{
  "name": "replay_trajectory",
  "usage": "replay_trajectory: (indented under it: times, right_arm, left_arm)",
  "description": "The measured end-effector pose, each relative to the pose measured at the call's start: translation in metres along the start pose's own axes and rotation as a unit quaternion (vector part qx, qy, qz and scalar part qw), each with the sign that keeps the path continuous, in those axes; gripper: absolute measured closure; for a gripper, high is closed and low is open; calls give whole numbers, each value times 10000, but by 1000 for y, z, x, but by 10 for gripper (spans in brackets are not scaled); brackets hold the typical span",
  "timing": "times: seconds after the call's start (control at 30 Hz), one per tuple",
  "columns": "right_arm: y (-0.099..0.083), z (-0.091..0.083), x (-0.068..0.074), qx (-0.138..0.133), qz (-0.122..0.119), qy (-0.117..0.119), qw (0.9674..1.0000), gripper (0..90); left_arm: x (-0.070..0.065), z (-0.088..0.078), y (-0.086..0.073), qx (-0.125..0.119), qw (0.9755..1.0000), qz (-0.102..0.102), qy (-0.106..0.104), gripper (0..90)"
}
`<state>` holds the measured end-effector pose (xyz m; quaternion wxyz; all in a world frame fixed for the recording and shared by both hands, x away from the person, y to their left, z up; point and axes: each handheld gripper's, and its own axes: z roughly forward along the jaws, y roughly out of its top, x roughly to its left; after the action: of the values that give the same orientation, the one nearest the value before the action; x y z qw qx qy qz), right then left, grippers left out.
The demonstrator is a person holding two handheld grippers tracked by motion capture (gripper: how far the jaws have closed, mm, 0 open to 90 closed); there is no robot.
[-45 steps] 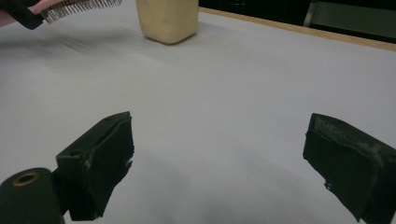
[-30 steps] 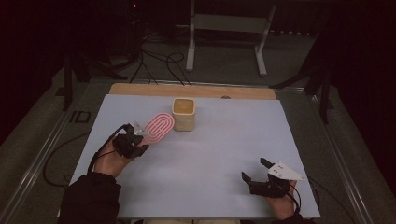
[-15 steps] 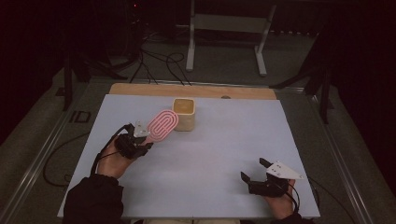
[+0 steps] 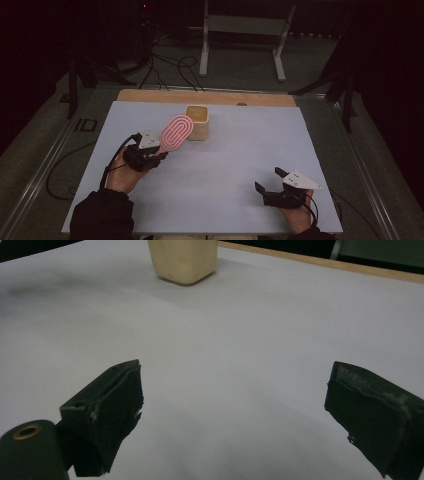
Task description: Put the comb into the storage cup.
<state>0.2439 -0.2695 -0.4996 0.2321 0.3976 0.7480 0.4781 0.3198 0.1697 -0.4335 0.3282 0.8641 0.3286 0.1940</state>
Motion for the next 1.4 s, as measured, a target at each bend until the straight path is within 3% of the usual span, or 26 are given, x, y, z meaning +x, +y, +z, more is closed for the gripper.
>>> replay_trajectory:
  times: [0.33,0.57,0.93,1.4]
  right_arm:
    - [36,19,10,118,11,229,9997,74]
    - [55,33,16,119,201,497,9985,75]
    - [85,50,26,-8,232,708,9972,75]
    - [116,72,44,-193,370,1137,9926,75]
  left_arm:
    - [-8,2,4,-103,9999,57,13,699]
    - [-10,3,4,-166,9998,48,21,699]
    - [-13,4,5,-228,9996,119,93,700]
    - [-20,5,7,-419,9989,127,158,700]
